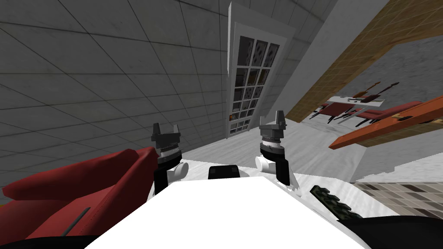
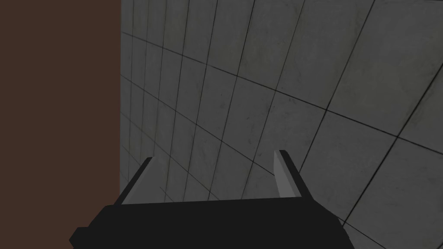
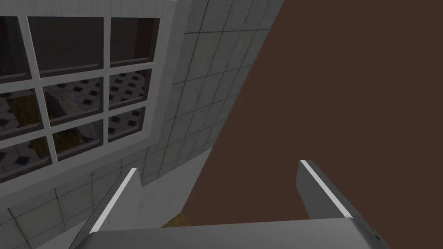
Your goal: Pull the door open
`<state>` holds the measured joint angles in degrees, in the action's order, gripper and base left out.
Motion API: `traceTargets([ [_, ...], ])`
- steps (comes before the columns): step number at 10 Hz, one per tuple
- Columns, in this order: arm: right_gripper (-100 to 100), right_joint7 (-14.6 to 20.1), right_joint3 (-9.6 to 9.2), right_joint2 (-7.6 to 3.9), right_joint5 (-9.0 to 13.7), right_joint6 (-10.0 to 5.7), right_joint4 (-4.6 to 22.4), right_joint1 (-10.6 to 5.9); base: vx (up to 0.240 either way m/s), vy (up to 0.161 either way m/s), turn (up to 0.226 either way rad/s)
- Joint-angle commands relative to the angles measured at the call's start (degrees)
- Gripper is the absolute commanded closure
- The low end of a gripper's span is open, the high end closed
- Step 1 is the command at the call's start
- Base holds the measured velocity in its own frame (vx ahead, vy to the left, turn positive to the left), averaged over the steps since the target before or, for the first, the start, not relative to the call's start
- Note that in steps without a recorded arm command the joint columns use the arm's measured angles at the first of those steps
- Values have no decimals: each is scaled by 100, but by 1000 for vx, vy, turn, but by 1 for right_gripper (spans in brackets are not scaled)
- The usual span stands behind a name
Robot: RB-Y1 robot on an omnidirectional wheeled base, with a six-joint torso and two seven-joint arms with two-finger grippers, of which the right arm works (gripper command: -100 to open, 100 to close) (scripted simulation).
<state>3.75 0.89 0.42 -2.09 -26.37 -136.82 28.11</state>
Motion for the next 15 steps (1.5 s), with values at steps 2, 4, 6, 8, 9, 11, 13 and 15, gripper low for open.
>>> traceTargets([
  [2,-100,-215,16,-73,-74,-93,312,-94,68,-2,8],
  [4,-100,-401,30,-130,-137,-173,580,-174,91,-2,7],
  [6,-100,-566,42,-175,-194,-244,820,-246,93,-11,8],
  [8,-100,-739,55,-221,-253,-319,1071,-321,80,-11,7],
  [9,-100,-843,63,-246,-289,-364,1221,-366,92,-23,7],
  [11,-100,-1050,78,-295,-360,-453,1522,-457,92,-21,9],
  [13,-100,-1278,95,-345,-438,-552,1844,-556,91,1,8],
  [15,-100,-1520,113,-394,-520,-656,2202,-661,91,-13,10],
])
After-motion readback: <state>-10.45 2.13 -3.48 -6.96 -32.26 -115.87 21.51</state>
